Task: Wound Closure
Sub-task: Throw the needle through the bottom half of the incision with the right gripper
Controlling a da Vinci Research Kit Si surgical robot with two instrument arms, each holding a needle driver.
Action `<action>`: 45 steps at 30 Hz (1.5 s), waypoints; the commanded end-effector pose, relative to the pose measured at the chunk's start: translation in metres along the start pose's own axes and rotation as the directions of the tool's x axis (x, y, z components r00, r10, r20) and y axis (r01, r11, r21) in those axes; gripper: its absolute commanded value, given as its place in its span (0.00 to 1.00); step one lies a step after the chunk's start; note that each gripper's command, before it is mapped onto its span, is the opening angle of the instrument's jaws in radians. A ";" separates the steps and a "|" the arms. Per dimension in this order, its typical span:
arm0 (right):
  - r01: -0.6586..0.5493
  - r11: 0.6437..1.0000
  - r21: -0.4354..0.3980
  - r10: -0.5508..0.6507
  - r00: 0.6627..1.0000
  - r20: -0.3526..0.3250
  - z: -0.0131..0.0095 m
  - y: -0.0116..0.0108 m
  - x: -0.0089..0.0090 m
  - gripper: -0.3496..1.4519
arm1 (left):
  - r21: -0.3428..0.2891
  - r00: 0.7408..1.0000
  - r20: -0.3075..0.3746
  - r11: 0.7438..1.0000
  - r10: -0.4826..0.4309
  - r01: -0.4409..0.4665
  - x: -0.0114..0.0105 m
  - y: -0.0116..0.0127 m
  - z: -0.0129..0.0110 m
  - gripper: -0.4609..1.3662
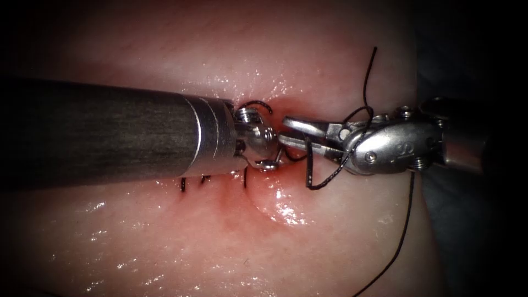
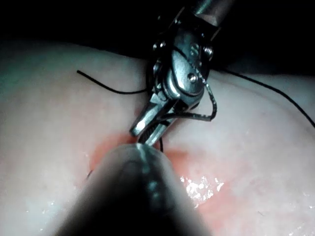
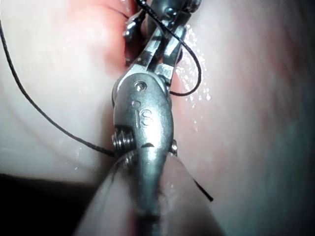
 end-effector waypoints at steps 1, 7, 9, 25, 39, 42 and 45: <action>0.000 1.000 0.000 0.000 1.000 -0.001 -0.0001 0.0001 0.0001 0.00 | 0.010 1.000 -0.003 1.000 -0.002 0.002 0.0000 0.0000 -0.0002 0.77; 0.000 1.000 0.001 0.000 1.000 -0.002 -0.0002 0.0002 0.0000 0.00 | 0.019 1.000 -0.010 1.000 0.014 -0.014 0.0006 0.0009 -0.0024 0.74; 0.000 1.000 0.001 0.000 1.000 -0.002 -0.0002 0.0002 0.0001 0.00 | 0.018 1.000 -0.010 1.000 0.013 -0.013 0.0006 0.0011 -0.0026 0.75; -0.001 1.000 0.004 0.001 1.000 -0.005 -0.0006 0.0005 -0.0001 0.00 | 0.039 0.999 -0.013 0.998 0.040 -0.039 0.0011 0.0040 -0.0053 0.72; -0.001 1.000 0.004 0.001 1.000 -0.005 -0.0006 0.0005 -0.0001 0.00 | 0.057 0.999 -0.016 0.997 0.048 -0.047 0.0009 0.0046 -0.0050 0.22; -0.001 1.000 0.004 0.001 1.000 -0.005 -0.0006 0.0005 -0.0001 0.00 | 0.054 0.999 -0.016 0.997 0.049 -0.048 0.0008 0.0047 -0.0053 0.24; -0.001 1.000 0.004 0.001 1.000 -0.005 -0.0006 0.0006 -0.0001 0.00 | 0.049 0.999 -0.016 0.998 0.049 -0.048 0.0007 0.0049 -0.0056 0.24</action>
